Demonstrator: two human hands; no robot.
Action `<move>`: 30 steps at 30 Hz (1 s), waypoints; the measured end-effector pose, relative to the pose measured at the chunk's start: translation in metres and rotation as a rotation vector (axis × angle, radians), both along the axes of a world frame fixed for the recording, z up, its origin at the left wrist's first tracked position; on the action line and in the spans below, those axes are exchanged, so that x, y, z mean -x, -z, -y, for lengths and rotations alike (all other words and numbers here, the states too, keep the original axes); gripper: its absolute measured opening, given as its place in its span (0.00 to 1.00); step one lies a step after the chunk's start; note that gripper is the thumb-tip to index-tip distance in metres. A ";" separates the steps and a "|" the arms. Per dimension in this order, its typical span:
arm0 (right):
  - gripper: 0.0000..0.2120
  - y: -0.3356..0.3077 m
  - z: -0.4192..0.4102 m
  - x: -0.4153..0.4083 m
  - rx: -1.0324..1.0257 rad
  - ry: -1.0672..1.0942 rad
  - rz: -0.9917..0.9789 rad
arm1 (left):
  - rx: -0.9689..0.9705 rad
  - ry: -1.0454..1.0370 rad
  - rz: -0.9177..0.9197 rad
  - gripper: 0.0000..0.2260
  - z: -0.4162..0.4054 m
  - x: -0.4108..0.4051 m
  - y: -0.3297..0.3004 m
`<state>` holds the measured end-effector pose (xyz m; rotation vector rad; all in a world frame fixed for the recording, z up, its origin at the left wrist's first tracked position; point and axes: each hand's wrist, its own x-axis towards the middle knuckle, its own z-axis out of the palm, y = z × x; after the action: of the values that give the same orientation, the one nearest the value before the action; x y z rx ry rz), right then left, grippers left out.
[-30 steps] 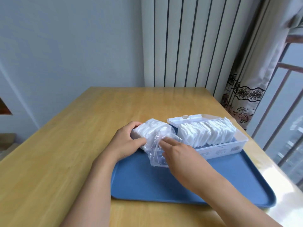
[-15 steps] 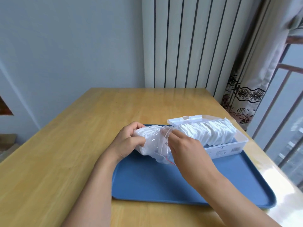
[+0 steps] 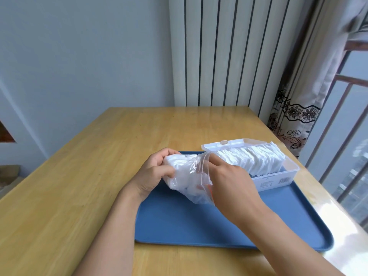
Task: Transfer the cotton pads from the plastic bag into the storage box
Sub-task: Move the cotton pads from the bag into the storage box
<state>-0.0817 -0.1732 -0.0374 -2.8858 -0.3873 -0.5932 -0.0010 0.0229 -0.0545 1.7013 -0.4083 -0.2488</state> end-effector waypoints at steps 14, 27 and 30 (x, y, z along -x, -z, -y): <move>0.13 -0.005 0.013 0.002 -0.395 -0.231 0.122 | 0.101 -0.276 0.094 0.20 0.001 -0.008 0.001; 0.17 -0.022 0.030 -0.004 -1.560 -0.360 -0.291 | 0.021 -0.486 0.652 0.30 0.021 0.017 -0.018; 0.18 -0.020 0.021 -0.001 -1.515 -0.397 -0.338 | 0.270 -0.342 0.653 0.27 0.051 0.043 -0.031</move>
<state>-0.0803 -0.1946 -0.0174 -1.3501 -0.2484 -0.1405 -0.0438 -0.0285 -0.0237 1.5216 -0.5853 0.6038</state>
